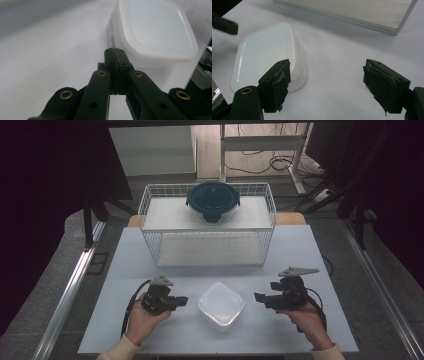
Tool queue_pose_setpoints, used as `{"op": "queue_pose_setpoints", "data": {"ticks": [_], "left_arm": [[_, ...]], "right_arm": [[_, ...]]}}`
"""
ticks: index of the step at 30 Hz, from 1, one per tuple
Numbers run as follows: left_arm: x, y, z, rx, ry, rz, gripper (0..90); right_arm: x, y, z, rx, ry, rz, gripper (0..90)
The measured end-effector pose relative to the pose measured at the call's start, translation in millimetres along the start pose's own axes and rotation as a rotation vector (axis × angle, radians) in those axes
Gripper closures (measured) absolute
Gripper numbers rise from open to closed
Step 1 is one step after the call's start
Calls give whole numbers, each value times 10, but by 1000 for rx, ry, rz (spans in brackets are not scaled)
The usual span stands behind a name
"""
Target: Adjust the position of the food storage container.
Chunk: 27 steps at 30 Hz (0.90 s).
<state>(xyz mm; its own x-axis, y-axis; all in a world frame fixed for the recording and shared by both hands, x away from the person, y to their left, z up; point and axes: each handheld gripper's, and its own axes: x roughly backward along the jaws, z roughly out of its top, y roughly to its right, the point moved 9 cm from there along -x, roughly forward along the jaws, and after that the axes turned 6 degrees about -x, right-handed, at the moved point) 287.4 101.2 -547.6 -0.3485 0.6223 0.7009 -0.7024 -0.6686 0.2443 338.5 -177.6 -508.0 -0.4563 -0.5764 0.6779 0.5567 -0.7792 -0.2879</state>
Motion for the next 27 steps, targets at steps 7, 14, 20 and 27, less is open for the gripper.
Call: {"op": "queue_pose_setpoints", "data": {"ticks": [7,14,20,27], "left_arm": [[-196,221,-147,-26,-52,-33,900],[-393,208,16,-31,-61,-20,900],[-495,122,152,-13,-61,-9,900],[-632,6,335,12,-55,1,900]], "right_arm": [[8,44,-3,-10,3,-10,218],[28,60,0,-10,5,-12,217],[12,89,-12,-17,-3,-11,219],[7,120,-25,-24,-11,-8,239]]}}
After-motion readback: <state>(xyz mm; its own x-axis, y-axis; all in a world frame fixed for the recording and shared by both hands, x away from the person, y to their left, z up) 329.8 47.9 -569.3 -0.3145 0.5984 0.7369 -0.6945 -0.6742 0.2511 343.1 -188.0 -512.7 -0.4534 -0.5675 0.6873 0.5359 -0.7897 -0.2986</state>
